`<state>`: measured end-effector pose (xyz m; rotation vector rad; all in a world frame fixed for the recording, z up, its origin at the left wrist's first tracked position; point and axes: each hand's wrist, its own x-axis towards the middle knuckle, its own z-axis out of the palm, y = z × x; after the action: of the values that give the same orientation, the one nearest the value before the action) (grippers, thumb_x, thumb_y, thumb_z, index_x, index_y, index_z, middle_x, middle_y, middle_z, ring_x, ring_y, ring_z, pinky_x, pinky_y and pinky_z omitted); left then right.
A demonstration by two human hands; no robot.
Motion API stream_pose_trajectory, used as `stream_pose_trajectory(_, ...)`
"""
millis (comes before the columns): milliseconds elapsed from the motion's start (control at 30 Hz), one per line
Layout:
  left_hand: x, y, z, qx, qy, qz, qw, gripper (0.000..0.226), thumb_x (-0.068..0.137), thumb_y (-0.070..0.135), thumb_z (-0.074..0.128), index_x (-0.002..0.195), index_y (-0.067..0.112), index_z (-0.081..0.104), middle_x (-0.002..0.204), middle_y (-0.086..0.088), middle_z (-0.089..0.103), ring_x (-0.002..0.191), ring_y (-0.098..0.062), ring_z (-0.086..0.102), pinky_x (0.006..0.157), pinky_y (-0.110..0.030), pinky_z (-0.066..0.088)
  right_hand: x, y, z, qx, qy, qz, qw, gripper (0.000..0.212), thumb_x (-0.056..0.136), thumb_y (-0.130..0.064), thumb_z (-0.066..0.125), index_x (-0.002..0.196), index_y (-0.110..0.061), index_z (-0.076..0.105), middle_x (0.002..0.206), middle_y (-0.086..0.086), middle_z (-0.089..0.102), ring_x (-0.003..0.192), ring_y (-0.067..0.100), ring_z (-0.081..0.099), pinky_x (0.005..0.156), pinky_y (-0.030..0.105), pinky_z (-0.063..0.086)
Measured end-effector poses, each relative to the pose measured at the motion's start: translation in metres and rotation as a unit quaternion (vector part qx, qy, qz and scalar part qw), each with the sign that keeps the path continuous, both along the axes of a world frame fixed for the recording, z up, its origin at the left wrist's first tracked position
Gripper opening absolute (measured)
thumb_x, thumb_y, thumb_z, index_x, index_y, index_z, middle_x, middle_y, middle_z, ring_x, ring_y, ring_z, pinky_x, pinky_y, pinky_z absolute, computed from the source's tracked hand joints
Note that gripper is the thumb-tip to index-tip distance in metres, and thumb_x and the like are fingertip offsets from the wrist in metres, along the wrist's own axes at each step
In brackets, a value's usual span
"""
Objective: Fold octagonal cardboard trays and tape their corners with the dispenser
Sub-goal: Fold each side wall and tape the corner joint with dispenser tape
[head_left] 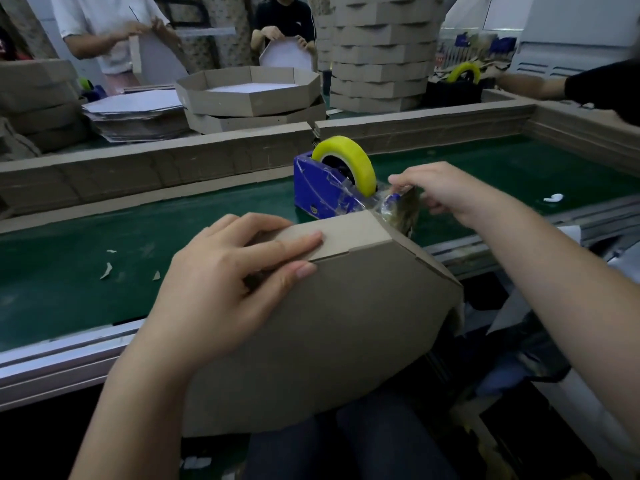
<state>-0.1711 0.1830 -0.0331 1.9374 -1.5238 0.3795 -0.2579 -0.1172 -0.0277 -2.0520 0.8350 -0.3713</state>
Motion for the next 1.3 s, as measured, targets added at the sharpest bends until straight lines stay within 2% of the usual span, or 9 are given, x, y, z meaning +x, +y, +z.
stream_pose_trajectory(67,-0.001,-0.001,0.001,-0.002,-0.001,0.002,1.0,0.037,0.091,0.047,0.049,0.119,0.033,0.068,0.114,0.005,0.065,0.1,-0.024,0.061,0.077,-0.044,0.051,-0.003,-0.001,0.002,0.045,-0.02,0.014,0.999,0.014,0.086,-0.034,0.065,0.077,-0.025,0.072,0.093,-0.001,0.062,0.071,0.014,0.041,0.058,0.027,0.03)
stream_pose_trajectory(167,-0.002,0.0,0.002,0.001,-0.004,0.003,1.0,0.037,0.091,0.047,0.048,0.119,0.033,0.068,0.114,0.005,0.065,0.1,-0.024,0.061,0.076,-0.044,0.051,-0.005,0.0,0.004,0.137,-0.067,0.014,0.988,0.008,0.086,-0.021,0.066,0.08,-0.018,0.07,0.086,-0.001,0.062,0.067,0.011,0.039,0.057,0.024,0.03)
stream_pose_trajectory(400,-0.004,0.0,0.001,0.003,-0.004,0.004,1.0,0.037,0.091,0.047,0.048,0.119,0.033,0.068,0.115,0.005,0.065,0.101,-0.023,0.06,0.076,-0.044,0.051,-0.005,0.002,0.009,0.276,-0.086,-0.031,0.957,0.007,0.083,-0.022,0.069,0.084,-0.015,0.067,0.092,0.002,0.055,0.076,0.01,0.044,0.067,0.024,0.045)
stream_pose_trajectory(533,-0.004,-0.003,0.001,0.003,0.003,-0.003,1.0,0.036,0.092,0.047,0.05,0.12,0.033,0.067,0.116,0.003,0.065,0.103,-0.025,0.061,0.078,-0.046,0.05,-0.003,0.003,0.011,0.283,-0.113,-0.06,0.951,0.008,0.081,-0.022,0.07,0.079,-0.015,0.067,0.083,-0.003,0.043,0.07,0.008,0.037,0.07,0.028,0.045)
stream_pose_trajectory(733,-0.004,-0.004,-0.001,0.001,0.015,-0.003,1.0,0.037,0.092,0.047,0.05,0.121,0.032,0.065,0.116,0.004,0.065,0.105,-0.025,0.061,0.08,-0.047,0.05,-0.006,0.01,-0.015,0.302,-0.274,-0.06,0.911,0.022,0.084,-0.012,0.06,0.063,-0.015,0.057,0.048,-0.011,0.045,0.06,0.007,0.037,0.065,0.029,0.039)
stream_pose_trajectory(900,-0.006,-0.006,0.001,0.002,0.015,-0.006,1.0,0.038,0.091,0.047,0.05,0.122,0.031,0.065,0.116,0.003,0.065,0.106,-0.025,0.061,0.08,-0.046,0.05,-0.014,0.009,-0.025,0.356,-0.376,-0.045,0.854,0.045,0.085,-0.004,0.051,0.043,-0.02,0.044,0.049,-0.006,0.041,0.052,0.007,0.037,0.07,0.034,0.041)
stream_pose_trajectory(1000,-0.006,-0.007,0.001,0.004,0.013,-0.003,1.0,0.038,0.091,0.048,0.049,0.122,0.032,0.065,0.117,0.004,0.065,0.106,-0.024,0.06,0.082,-0.047,0.05,-0.014,0.012,-0.033,0.351,-0.403,-0.05,0.844,0.045,0.084,0.001,0.045,0.044,-0.02,0.038,0.051,-0.003,0.036,0.051,0.009,0.037,0.067,0.032,0.039)
stream_pose_trajectory(1133,-0.004,-0.007,0.001,-0.002,0.018,-0.005,1.0,0.038,0.091,0.047,0.051,0.122,0.031,0.065,0.117,0.004,0.065,0.106,-0.024,0.061,0.084,-0.048,0.049,-0.013,0.014,-0.041,0.342,-0.425,-0.055,0.836,0.034,0.084,0.005,0.039,0.056,-0.015,0.032,0.053,0.0,0.035,0.053,0.01,0.035,0.066,0.031,0.038)
stream_pose_trajectory(1300,-0.001,-0.007,0.0,-0.009,0.027,-0.011,1.0,0.036,0.091,0.046,0.053,0.121,0.031,0.066,0.117,0.005,0.065,0.107,-0.024,0.061,0.084,-0.049,0.05,-0.009,0.018,-0.046,0.323,-0.446,-0.038,0.834,0.045,0.076,0.008,0.034,0.039,-0.017,0.038,0.049,-0.001,0.032,0.05,0.011,0.033,0.064,0.03,0.034)
